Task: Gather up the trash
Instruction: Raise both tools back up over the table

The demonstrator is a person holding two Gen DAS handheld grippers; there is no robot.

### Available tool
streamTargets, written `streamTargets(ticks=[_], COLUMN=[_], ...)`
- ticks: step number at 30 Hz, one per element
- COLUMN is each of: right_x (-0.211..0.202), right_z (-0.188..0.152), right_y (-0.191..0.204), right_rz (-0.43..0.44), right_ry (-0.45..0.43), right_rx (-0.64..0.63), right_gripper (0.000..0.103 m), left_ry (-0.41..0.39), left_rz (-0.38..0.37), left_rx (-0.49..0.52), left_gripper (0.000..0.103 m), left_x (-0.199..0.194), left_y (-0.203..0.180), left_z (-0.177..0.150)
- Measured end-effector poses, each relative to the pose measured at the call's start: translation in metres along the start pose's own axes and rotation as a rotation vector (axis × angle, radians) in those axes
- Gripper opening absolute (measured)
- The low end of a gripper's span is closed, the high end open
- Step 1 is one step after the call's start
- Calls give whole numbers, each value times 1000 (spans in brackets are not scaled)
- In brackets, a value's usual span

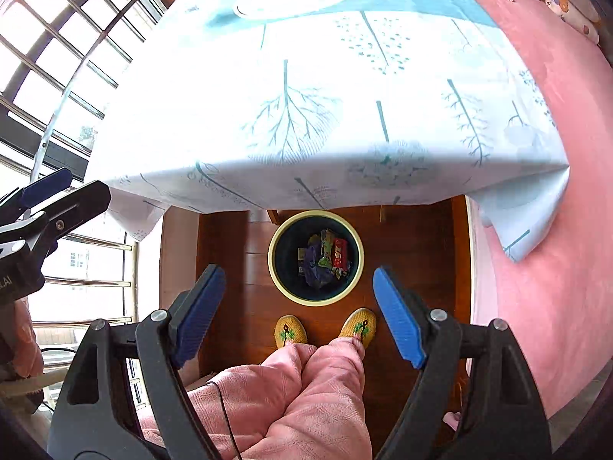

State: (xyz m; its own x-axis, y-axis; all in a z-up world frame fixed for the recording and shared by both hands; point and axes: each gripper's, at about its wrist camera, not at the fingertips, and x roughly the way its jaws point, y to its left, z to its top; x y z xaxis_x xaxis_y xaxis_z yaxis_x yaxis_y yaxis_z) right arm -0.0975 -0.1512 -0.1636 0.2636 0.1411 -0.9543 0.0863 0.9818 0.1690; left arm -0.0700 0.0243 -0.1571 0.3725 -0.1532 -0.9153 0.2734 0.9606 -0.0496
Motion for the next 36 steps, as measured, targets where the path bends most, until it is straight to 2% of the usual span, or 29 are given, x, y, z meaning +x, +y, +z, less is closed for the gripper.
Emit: streamTargets(ticks=[9, 15, 19, 23, 28, 33, 36], right_x=[-133, -188, -212, -217, -212, -190, -171], right_z=[51, 84, 107, 134, 176, 242, 288], right_y=[23, 29, 27, 22, 12, -13, -33], right_rz=[-72, -95, -106, -106, -91, -61, -59], right_ry=[-244, -356, -403, -431, -459, -468, -444], right_rx=[0, 13, 31, 25, -21, -99, -143], right_gripper=[78, 78, 78, 78, 78, 78, 78], left_ry=[-147, -218, -247, -267, -290, -287, -259], left_rz=[-29, -37, -17, -17, 16, 78, 93], left_rx=[39, 63, 69, 43, 15, -21, -56], left_gripper=[93, 93, 93, 93, 93, 93, 93], left_x=[-102, -140, -152, -155, -141, -107, -84], left_y=[-1, -7, -8, -5, -10, -24, -35], left_z=[65, 101, 124, 152, 195, 251, 288])
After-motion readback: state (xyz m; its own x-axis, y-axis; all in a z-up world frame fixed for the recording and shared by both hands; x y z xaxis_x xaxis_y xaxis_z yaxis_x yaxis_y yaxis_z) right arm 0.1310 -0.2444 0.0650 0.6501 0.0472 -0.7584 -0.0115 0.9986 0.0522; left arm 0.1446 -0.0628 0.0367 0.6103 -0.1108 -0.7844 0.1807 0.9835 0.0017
